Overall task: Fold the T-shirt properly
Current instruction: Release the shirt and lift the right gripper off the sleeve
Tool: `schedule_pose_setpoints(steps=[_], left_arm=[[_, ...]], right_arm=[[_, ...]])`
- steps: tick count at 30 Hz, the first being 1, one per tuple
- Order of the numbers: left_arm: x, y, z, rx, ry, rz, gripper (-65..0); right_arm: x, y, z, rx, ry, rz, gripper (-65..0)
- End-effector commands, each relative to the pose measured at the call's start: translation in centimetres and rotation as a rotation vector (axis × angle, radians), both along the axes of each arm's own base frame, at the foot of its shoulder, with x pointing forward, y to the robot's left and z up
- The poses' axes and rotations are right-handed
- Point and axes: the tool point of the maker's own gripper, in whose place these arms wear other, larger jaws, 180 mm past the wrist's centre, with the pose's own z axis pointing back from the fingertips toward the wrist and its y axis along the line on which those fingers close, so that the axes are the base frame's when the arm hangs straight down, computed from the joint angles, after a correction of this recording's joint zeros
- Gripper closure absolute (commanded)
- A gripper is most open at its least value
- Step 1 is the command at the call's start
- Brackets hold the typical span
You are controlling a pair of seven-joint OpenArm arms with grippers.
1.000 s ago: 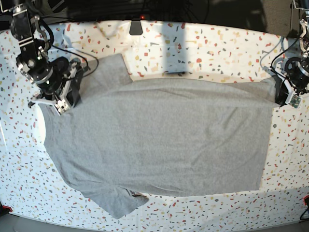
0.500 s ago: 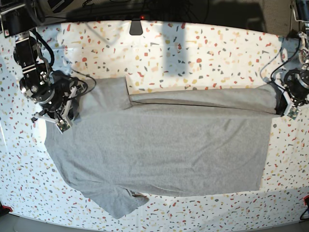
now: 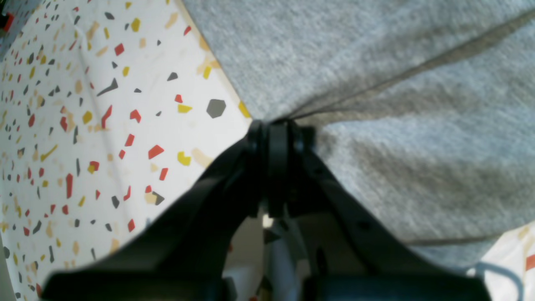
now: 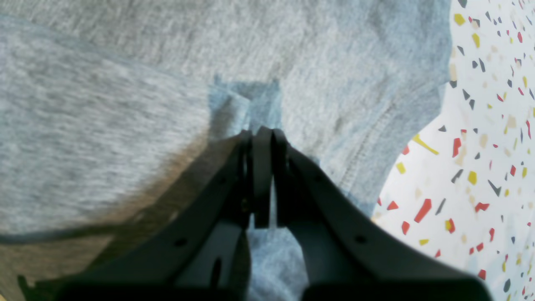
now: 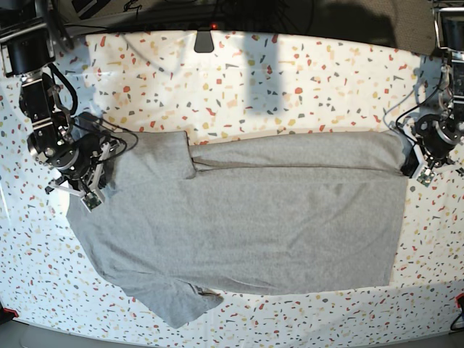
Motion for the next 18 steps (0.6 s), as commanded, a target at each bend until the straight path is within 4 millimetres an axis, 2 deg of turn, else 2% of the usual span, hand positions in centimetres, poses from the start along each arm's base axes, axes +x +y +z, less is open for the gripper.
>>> schedule_pose_setpoints(steps=[1,2,3,5,6,9,14,18], left_arm=[[1.1,1.0,1.8,0.018,-0.048,0.008,0.0],[1.1,1.2,1.8,0.023,-0.044,0.009,0.0],[1.2,1.3,1.9,0.027,-0.045,0.010,-3.3],[1.1,1.8,2.1,0.044,-0.040,0.013,-18.0],[1.1,2.2,2.2,0.057,-0.034,0.016,-22.5],[1.0,3.4,2.7,0.106,-0.012,0.029,-23.6],[1.0,4.7,4.8,0.152,0.008,0.053,-23.2],[-0.4,3.3,6.1,0.203,0.029,-0.031,-23.0]], right_arm=[[1.5,-0.6,2.1,-0.007,-0.059,0.002,0.0],[1.8,-0.7,2.4,-0.008,-0.064,0.000,-3.4],[2.0,-0.9,2.7,-0.015,-0.063,-0.006,-10.9],[2.3,-1.1,3.1,-0.017,-0.056,-0.019,-23.4],[2.5,-1.2,3.3,-0.014,-0.050,-0.028,-25.9],[2.7,-1.0,4.1,-0.032,-0.055,-0.019,-26.1],[2.8,0.0,5.7,-0.046,-0.085,0.015,-26.0],[2.0,0.9,6.5,-0.070,-0.089,0.051,-26.0]])
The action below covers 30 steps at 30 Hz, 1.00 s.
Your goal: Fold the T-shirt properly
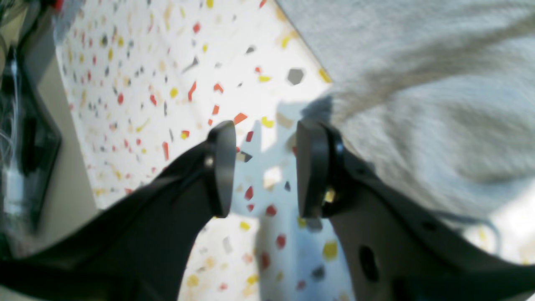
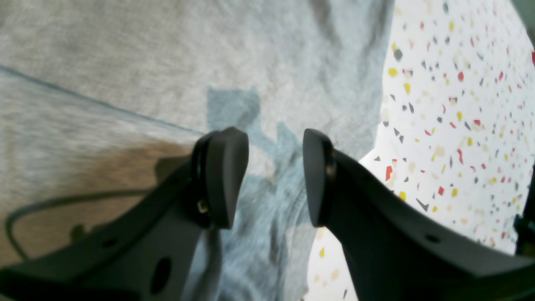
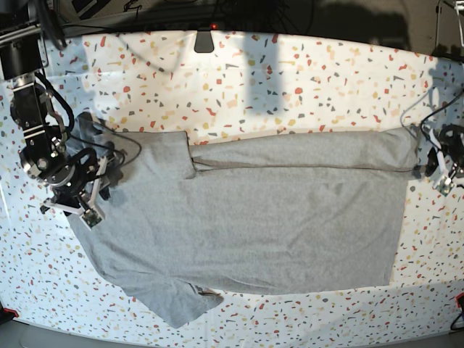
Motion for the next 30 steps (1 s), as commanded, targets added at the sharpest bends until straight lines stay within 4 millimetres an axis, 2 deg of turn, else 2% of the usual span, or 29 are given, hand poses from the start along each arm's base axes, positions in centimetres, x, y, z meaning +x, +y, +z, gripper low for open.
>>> schedule_pose_setpoints(steps=[1,5,7,13,17,22,27,30], left_arm=[[0.4,-0.3,1.7,0.021,-0.047,-0.029,-23.0],[-1.8,-3.3,2.4,0.051,-0.067,-0.136,-23.0],[-2.8,-4.1,2.0,0.076,-0.061,-0.169,-23.0],[-5.8,-5.3,-0.8,0.075,-0.001,-0.191,-23.0],[-7.5,-6.7,-2.2,0.078,0.002,-0.239,-21.8],[-6.9,-6.2,-2.4,0.075,-0.033,-0.183,-21.7],[-8.1,-4.8,-5.1,0.091,0.031,-0.174,-21.7],[-8.6,-4.3,-6.0,0.111,0.055,-0.180,-21.7]], right_arm=[[0.7,-0.2,2.0,-0.010,-0.054,0.016,-26.0],[-1.4,1.1,1.8,-0.031,-0.033,0.064,-26.0],[-2.5,1.4,1.4,-0.037,-0.014,0.074,-26.0],[-4.9,2.3,0.1,-0.030,0.027,0.096,-26.0],[-5.8,1.8,-0.4,-0.083,0.031,0.078,-26.0],[-7.1,1.6,-1.1,-0.112,0.070,0.066,-26.0],[-7.8,2.4,-0.8,-0.104,0.061,0.080,-26.0],[-7.7,2.8,-0.4,-0.105,0.054,0.084,-26.0]])
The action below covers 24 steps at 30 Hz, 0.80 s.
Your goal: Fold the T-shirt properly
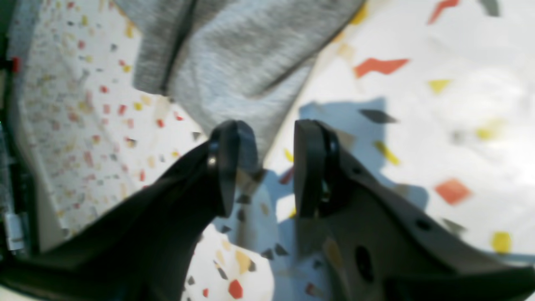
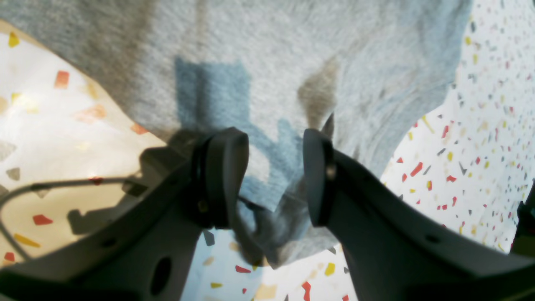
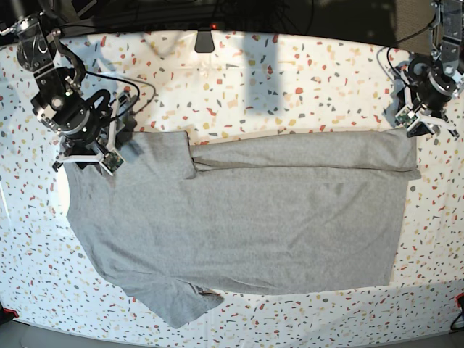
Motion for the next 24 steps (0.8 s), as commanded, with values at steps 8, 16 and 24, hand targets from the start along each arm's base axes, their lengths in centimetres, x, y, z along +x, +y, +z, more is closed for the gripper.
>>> schedule_pose_setpoints(steps=[8,16,24], left_arm=[[2.1,1.4,0.1,0.018,-0.019,0.036,-21.7],[1.7,2.2,-0.8,0.026,0.013,0.059,-1.4],[1.5,1.5,-1.2,0.007,0.018,0.070,0.0]], right_arm=[[0.8,0.3,2.2,-0.013,-0.051,0.008,-26.0],[0.6,-0.2,2.0,-0.039,-0.034,-0.005,-26.0],[-0.4,-2.2,2.1,-0.169,0.024,-0.059,-26.0]])
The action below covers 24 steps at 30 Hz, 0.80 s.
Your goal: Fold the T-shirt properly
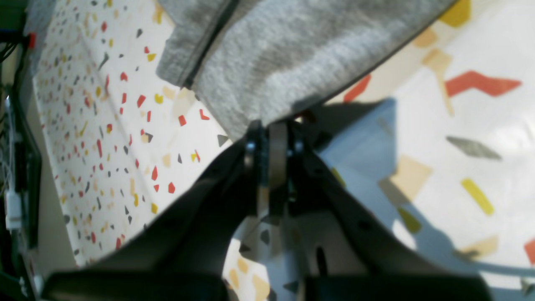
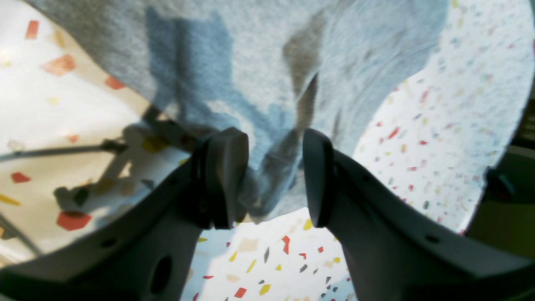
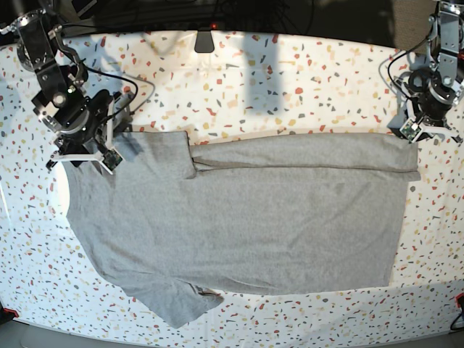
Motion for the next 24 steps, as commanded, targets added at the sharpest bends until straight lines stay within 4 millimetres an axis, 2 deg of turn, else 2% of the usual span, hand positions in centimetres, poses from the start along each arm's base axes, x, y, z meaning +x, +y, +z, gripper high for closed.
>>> schedule_pose_setpoints(steps=[1,7,14,21,24], left_arm=[[0.0,0.6,0.2,0.022,0.005,-0.001,0.0],[0.1,0.1,0.1,0.008,0.003,0.003,0.0],[0.1,0.1,0.1,0.010,0.003,0.003,0.0],[0.1,0.1,0.1,0.009,0.003,0.003,0.0],[0.1,0.1,0.1,0.010,0.003,0.003,0.0]], right_arm=[[0.6,-0.8,1.2,-0.043,-0.031,0.006,-26.0],[-1.7,-0.5,-0.7,-0.062,0.065,0.062,-26.1],[-3.1,-1.6,-1.7,-0.125,0.091,0.068,-26.1],[-2.6,-3.4,-3.0,-0.197,0.072,0.101,-26.1],[-2.2,-3.5,-3.1,-0.201,0.053,0.122,-26.1]])
